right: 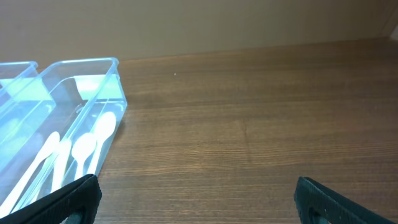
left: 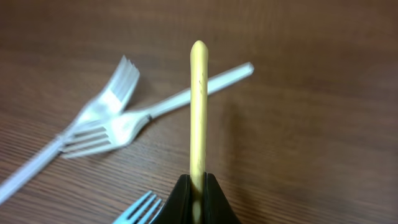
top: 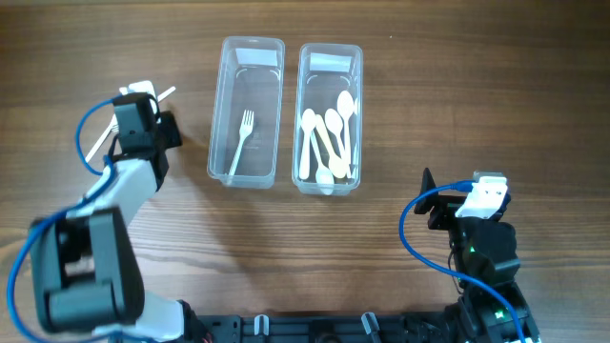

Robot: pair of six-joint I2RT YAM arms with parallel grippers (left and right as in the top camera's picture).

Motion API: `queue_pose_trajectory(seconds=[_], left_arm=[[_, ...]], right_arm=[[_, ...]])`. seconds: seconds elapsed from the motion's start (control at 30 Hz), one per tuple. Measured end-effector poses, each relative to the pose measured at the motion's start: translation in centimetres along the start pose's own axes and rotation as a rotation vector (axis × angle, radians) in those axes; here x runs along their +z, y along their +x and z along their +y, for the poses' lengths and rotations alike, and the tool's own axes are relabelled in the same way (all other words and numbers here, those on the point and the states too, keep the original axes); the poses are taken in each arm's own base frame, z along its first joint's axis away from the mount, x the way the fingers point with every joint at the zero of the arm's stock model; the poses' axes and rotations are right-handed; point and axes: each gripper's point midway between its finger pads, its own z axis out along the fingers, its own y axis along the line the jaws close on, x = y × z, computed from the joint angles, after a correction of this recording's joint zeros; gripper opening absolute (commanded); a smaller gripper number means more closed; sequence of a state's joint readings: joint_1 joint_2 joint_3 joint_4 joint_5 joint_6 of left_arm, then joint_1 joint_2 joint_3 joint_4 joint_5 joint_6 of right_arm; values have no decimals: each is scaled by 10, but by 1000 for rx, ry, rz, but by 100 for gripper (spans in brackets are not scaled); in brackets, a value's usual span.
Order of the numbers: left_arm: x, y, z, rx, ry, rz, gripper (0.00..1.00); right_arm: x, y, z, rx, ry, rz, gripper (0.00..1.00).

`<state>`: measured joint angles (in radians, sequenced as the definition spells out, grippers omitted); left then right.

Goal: Pack container
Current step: 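Lower the cream fork into the left container and open the gripper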

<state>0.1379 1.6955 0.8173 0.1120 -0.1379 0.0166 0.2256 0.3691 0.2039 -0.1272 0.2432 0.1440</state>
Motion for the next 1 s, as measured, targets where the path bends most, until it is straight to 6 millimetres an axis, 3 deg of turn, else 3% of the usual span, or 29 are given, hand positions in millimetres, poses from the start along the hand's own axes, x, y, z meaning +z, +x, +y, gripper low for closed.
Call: queue_pose_trajectory(seconds=[0.03,0.13,0.27,0.37,0.43,0.53,0.6,0.63,0.67,0.7,0.73,0.8,0.9,1.0], left_arm=[[-17,-20,1,-8,3,-56,4],[-51,-48,4,-20,8,-141,4],[-80,-58,0,-59,39,-165,4],[-119,-72,-50,-23,234,-227,4],[-135,-70,-79,14,337,-233,4],[-155,-49,-133,100,496,-180,4],[-156,-38,-141,122,511,-147,4],[-154,-31,-147,134,518,-123,13],[-148,-25,-149,140,517,-101,53],[-142,-21,-150,135,511,-78,73],[-133,-14,-150,139,501,-51,82],[-122,-9,-153,141,498,-35,84],[-124,-22,-156,139,508,-90,91],[-132,-28,-140,159,428,-119,100]], right_arm=[[0,0,0,0,0,0,100],[0,0,0,0,0,0,100],[0,0,0,0,0,0,100],[0,0,0,0,0,0,100],[0,0,0,0,0,0,100],[0,0,0,0,0,0,100],[0,0,0,0,0,0,100],[0,0,0,0,0,0,100],[0,0,0,0,0,0,100],[0,0,0,0,0,0,100],[0,0,0,0,0,0,100],[0,0,0,0,0,0,100],[0,0,0,0,0,0,100],[0,0,0,0,0,0,100]])
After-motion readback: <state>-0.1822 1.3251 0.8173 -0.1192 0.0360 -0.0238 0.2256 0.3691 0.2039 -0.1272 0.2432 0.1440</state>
